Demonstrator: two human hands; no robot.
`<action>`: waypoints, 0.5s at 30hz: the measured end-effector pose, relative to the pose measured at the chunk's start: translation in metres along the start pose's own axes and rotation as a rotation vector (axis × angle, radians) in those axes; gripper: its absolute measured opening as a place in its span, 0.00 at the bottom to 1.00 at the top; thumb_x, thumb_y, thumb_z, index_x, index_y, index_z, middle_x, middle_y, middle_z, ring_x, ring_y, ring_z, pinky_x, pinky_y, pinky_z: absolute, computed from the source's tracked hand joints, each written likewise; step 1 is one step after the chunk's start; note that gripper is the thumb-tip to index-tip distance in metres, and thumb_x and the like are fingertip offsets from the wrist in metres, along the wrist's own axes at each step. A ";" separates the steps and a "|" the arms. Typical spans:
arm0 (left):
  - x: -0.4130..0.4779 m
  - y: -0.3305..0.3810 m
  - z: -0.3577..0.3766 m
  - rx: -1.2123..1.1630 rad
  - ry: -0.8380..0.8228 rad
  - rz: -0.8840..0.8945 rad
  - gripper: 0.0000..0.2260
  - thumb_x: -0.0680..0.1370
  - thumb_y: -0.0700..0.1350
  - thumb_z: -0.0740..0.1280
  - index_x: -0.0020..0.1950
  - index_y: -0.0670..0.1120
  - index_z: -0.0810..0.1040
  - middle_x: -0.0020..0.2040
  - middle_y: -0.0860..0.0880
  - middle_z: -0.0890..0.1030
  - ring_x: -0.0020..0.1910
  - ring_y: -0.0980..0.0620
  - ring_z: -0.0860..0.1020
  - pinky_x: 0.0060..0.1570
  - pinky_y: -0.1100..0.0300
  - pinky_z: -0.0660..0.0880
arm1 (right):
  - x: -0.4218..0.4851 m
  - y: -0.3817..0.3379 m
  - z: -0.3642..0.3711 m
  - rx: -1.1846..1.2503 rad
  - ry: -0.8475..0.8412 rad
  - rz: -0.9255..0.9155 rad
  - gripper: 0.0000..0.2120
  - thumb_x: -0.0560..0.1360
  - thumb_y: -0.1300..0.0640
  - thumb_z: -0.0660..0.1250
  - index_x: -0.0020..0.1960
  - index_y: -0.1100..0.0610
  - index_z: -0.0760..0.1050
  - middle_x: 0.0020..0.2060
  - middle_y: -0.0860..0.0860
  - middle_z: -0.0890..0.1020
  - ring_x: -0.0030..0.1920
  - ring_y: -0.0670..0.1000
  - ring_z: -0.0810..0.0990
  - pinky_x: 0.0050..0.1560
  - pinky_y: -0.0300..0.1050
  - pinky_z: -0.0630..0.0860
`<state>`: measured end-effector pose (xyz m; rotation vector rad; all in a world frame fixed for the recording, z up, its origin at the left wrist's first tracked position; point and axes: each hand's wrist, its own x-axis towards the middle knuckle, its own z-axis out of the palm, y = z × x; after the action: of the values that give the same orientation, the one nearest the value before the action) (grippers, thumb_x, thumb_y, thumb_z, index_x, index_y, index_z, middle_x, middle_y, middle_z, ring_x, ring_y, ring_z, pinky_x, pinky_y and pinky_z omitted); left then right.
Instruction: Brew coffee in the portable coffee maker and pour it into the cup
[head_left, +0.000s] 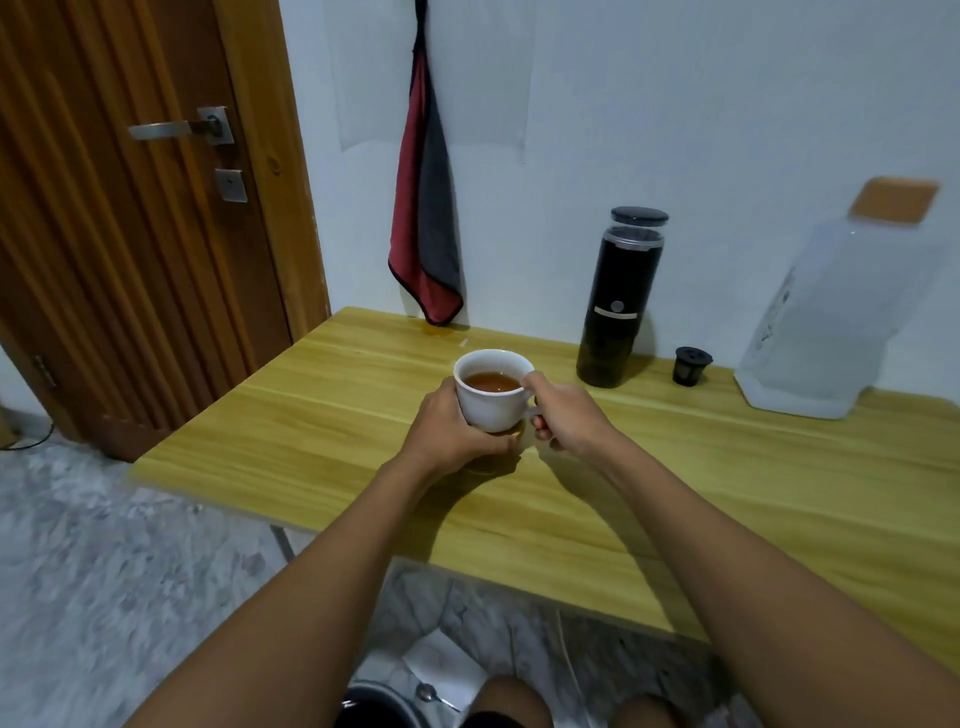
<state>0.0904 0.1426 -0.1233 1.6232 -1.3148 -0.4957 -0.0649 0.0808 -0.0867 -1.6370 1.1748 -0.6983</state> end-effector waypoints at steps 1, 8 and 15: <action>-0.004 0.006 0.009 -0.007 -0.012 0.001 0.40 0.60 0.48 0.85 0.68 0.46 0.73 0.60 0.50 0.81 0.57 0.52 0.80 0.55 0.51 0.80 | -0.006 0.003 -0.011 -0.025 0.007 -0.007 0.17 0.78 0.45 0.58 0.40 0.56 0.73 0.30 0.53 0.71 0.33 0.53 0.68 0.32 0.44 0.63; -0.031 0.045 0.078 -0.031 -0.077 0.025 0.40 0.60 0.51 0.85 0.68 0.45 0.72 0.61 0.49 0.80 0.59 0.50 0.79 0.55 0.48 0.80 | -0.048 0.036 -0.082 -0.051 0.108 0.011 0.15 0.76 0.45 0.60 0.38 0.55 0.73 0.28 0.51 0.72 0.29 0.51 0.68 0.31 0.44 0.62; -0.042 0.064 0.131 -0.034 -0.129 0.060 0.42 0.60 0.52 0.85 0.68 0.44 0.72 0.61 0.48 0.79 0.60 0.49 0.78 0.57 0.48 0.79 | -0.074 0.061 -0.124 -0.007 0.192 0.073 0.15 0.76 0.46 0.60 0.40 0.57 0.73 0.30 0.54 0.72 0.29 0.52 0.67 0.31 0.44 0.64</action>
<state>-0.0600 0.1286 -0.1392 1.5403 -1.4380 -0.5910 -0.2203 0.0990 -0.0921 -1.5508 1.3687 -0.8188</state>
